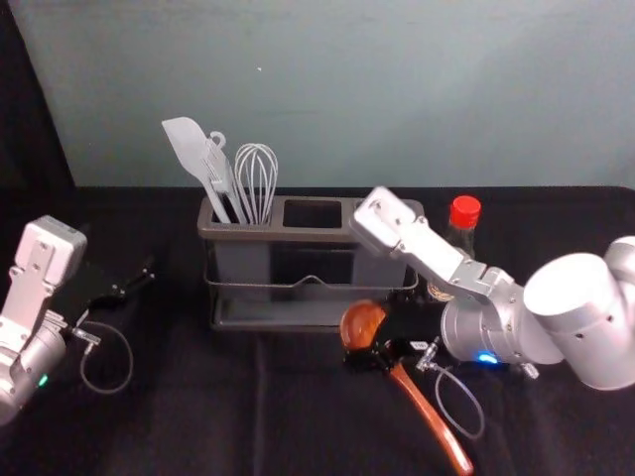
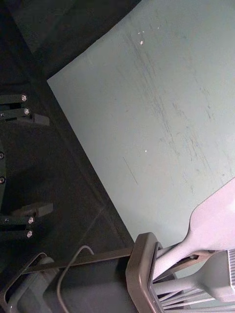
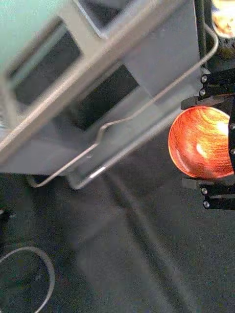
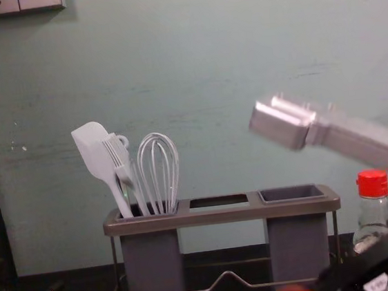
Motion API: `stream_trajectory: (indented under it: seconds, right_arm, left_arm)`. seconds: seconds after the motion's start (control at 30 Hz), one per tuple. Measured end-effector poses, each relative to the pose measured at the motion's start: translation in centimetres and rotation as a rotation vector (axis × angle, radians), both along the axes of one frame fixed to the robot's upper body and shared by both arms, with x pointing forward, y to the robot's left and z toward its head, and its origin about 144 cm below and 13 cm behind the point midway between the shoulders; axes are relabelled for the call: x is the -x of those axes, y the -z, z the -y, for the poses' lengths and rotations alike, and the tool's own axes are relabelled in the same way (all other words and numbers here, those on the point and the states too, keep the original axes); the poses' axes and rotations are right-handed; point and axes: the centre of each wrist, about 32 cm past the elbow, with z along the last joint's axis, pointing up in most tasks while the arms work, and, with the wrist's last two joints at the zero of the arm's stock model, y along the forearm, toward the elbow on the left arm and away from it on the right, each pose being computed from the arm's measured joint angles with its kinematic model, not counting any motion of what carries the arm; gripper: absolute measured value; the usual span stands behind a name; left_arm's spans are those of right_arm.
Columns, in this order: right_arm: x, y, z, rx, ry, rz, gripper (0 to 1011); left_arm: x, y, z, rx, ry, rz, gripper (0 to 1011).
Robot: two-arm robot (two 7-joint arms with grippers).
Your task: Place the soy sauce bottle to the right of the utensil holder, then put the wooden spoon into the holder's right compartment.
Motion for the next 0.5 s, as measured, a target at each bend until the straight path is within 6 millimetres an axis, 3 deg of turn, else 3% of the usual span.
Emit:
stream_trajectory:
  seconds: [0.5]
  right_arm:
    - [5.1, -3.5, 1.8, -0.154, -0.048, 0.305, 854]
  left_arm:
    - [0.0, 0.0, 0.0, 0.000, 0.000, 0.000, 1011]
